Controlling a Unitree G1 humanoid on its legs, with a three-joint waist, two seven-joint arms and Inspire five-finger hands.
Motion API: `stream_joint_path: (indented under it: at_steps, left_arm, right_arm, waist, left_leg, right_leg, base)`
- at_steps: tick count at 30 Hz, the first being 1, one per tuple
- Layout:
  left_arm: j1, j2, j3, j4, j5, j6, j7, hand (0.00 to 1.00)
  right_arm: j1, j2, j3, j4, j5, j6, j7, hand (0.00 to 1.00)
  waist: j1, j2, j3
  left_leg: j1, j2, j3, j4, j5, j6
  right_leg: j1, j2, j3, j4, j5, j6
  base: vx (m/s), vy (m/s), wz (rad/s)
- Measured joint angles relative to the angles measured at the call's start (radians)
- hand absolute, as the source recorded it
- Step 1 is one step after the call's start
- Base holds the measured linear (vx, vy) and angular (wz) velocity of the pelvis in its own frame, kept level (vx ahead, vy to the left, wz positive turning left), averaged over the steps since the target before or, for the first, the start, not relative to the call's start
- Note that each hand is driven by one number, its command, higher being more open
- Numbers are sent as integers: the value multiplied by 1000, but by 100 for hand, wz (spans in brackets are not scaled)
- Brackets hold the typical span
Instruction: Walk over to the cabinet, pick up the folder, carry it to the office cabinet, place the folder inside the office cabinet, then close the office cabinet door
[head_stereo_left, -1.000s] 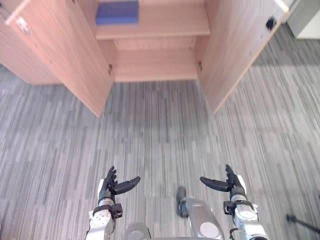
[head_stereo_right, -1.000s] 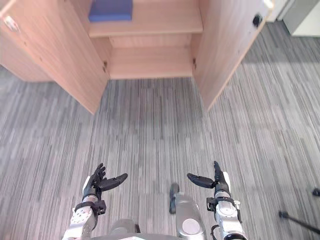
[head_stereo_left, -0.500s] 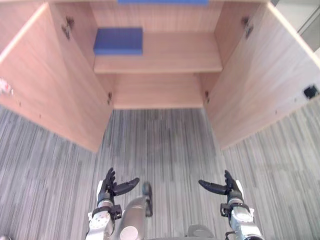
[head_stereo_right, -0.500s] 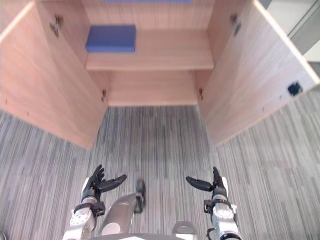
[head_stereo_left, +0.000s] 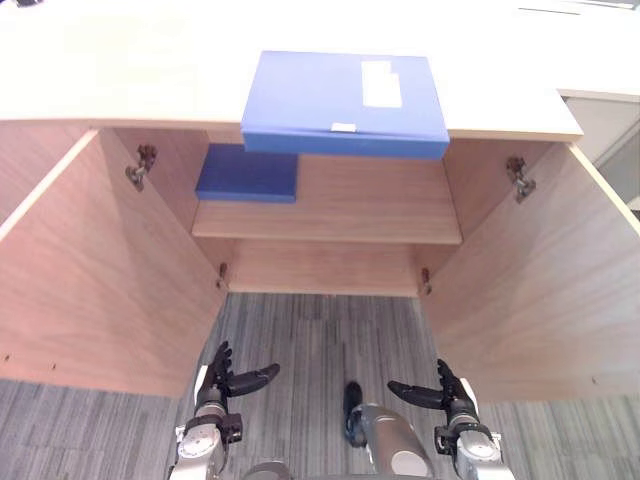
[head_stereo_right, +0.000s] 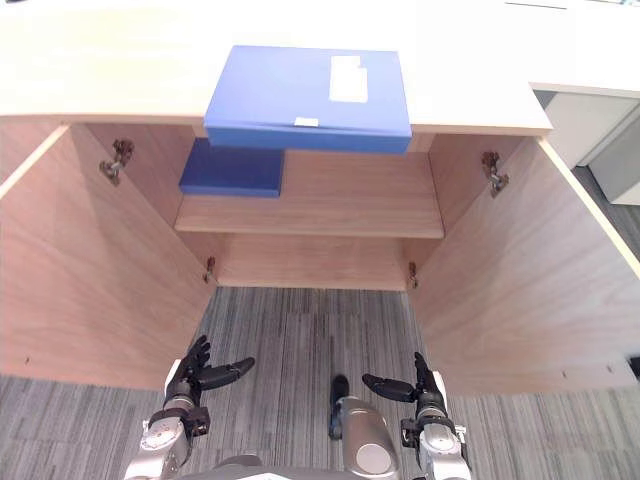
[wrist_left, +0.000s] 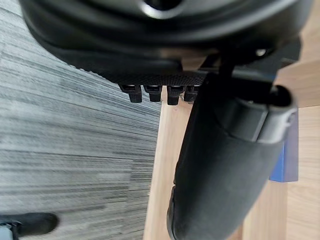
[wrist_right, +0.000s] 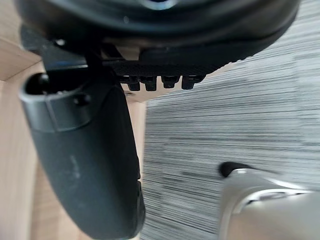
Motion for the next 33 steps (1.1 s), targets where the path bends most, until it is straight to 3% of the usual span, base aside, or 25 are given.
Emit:
stream_joint_path:
  at_steps: [1, 2, 5, 6, 7, 11, 17, 24, 33]
  left_arm:
    - [5, -12, 0, -1, 0, 0, -2, 100]
    - [5, -17, -1, -4, 0, 0, -5, 100]
    - [2, -19, -4, -19, 0, 0, -11, 100]
    - [4, -19, -4, -33, 0, 0, -10, 100]
    - [3, -19, -6, -38, -1, 0, -9, 100]
    - [1, -4, -25, -116, -1, 0, -10, 100]
    - [48, 61, -22, -352, 16, -5, -11, 100]
    - [143, 79, -18, -756, 316, -85, 93, 100]
    - [149, 193, -44, -980, 616, -120, 143, 100]
  right_arm:
    - [21, 7, -15, -20, 8, -5, -2, 100]
    - [21, 6, -21, -26, 8, -7, -4, 100]
    - [-8, 3, -63, -32, 10, -11, -10, 100]
    - [-14, 1, -75, -32, 9, -11, -12, 100]
    - [-13, -1, -85, -30, 9, -11, -13, 100]
    - [28, 2, -88, -25, 10, -10, -12, 100]
    - [64, 6, -65, -25, 9, -9, 10, 100]
    - [98, 6, -54, -24, -3, -36, 7, 100]
    - [108, 3, -38, -14, -37, -44, 4, 100]
  waist:
    - [16, -2, -1]
    - [17, -3, -2]
    - [19, 1, -4]
    - [19, 9, -10]
    - [17, 22, -16]
    - [14, 18, -32]
    - [15, 17, -42]
    - [17, 18, -86]
    - [16, 19, -106]
  left_leg:
    - [-32, 31, 26, 22, -22, 20]
    - [-46, 31, 31, -7, -28, 31]
    - [-69, -6, -15, -316, -19, 27]
    - [-69, -16, -40, -448, 46, 27]
    - [-69, -12, -40, -509, 156, 31]
    - [-14, -61, -4, -585, 175, 58]
    - [27, -87, 20, -633, 177, 64]
    - [50, -99, 3, -664, 191, 93]
    - [83, -113, -15, -701, 224, 98]
  right_leg:
    - [72, 8, -5, -48, -4, -5]
    - [90, 8, -2, -66, -3, -4]
    - [129, -1, 37, -110, 3, 4]
    - [130, 1, 51, -121, 5, 15]
    - [133, 9, 63, -128, 2, 30]
    - [157, -32, 110, -180, 16, 78]
    - [176, -50, 143, -216, 31, 101]
    - [192, -56, 135, -222, 33, 104]
    - [224, -63, 126, -239, 48, 113]
  base:
    - [388, -99, -5]
    - [408, -50, -11]
    - [268, 42, -33]
    - [209, 109, -52]
    - [199, 149, -47]
    - [146, 184, -20]
    - [42, 74, -17]
    - [-28, -1, 4]
    - [-65, -5, 6]
